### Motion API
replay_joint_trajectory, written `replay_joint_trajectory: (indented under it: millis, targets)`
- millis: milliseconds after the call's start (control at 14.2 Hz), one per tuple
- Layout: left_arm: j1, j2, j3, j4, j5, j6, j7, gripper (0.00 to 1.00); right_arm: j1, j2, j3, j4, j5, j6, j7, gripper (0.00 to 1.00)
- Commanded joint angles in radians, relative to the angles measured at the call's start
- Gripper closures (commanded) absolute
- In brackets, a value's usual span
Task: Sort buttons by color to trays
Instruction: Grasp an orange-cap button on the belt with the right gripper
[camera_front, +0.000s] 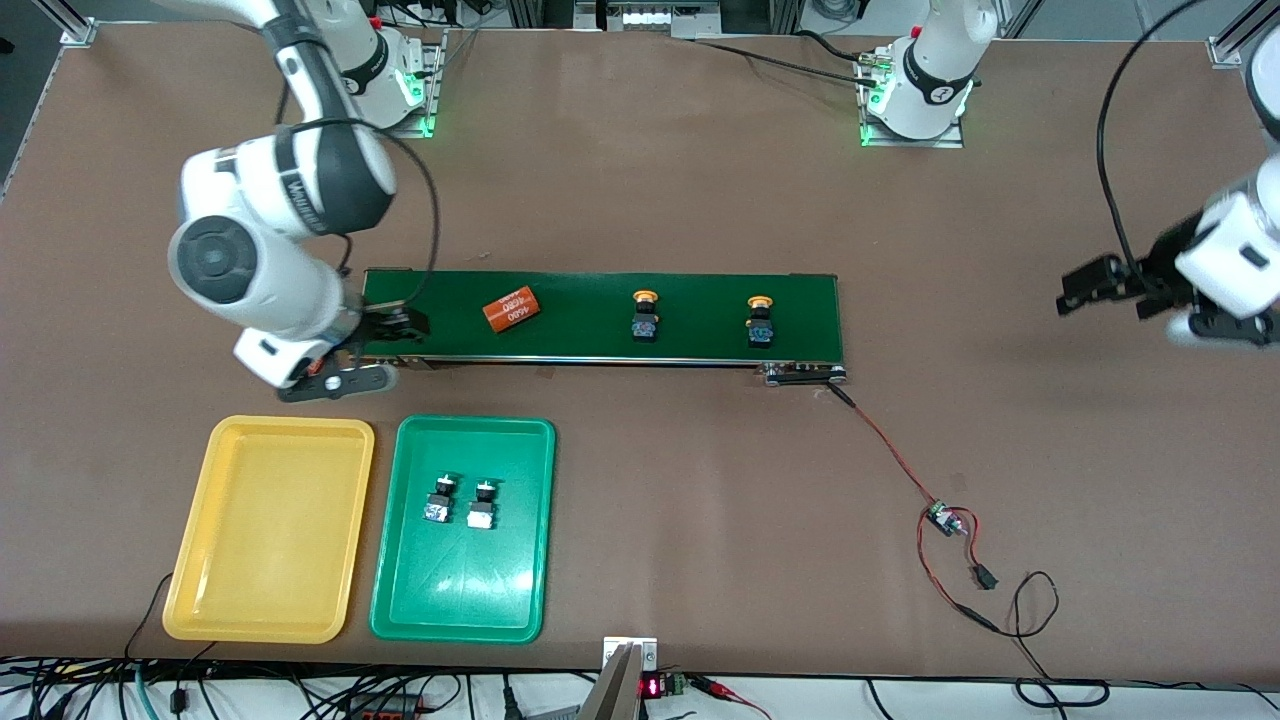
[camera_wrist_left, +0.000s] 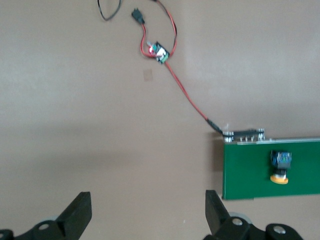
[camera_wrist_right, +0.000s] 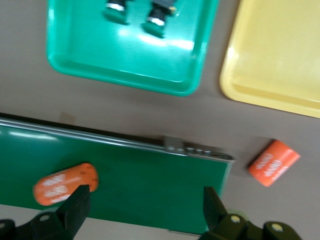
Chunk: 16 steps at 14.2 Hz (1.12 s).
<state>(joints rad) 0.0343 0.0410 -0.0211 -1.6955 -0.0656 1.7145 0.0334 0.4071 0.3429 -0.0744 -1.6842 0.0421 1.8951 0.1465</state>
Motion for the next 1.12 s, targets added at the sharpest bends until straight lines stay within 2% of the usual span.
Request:
replay_joint_trajectory:
  millis: [0,211,351,633,1054]
  targets:
    - [-0.059,-0.052,0.061,-0.075,-0.008,0.005,0.003,0.00,0.093,0.025,-0.008,0.017,0.013,0.018,0.036,0.00]
    - [-0.068,-0.030,0.053,-0.053,0.153,-0.006,0.000,0.00,0.168,0.048,-0.008,0.015,0.060,0.048,0.045,0.00]
    - [-0.065,-0.024,0.050,-0.050,0.145,-0.027,0.007,0.00,0.206,0.070,-0.008,0.015,0.107,0.080,0.147,0.00]
    - [-0.067,-0.026,0.046,-0.049,0.103,-0.036,0.008,0.00,0.272,0.126,-0.008,0.017,0.107,0.153,0.252,0.00]
    - [-0.065,-0.026,0.046,-0.050,0.101,-0.041,0.014,0.00,0.337,0.189,-0.008,0.053,0.107,0.162,0.441,0.00]
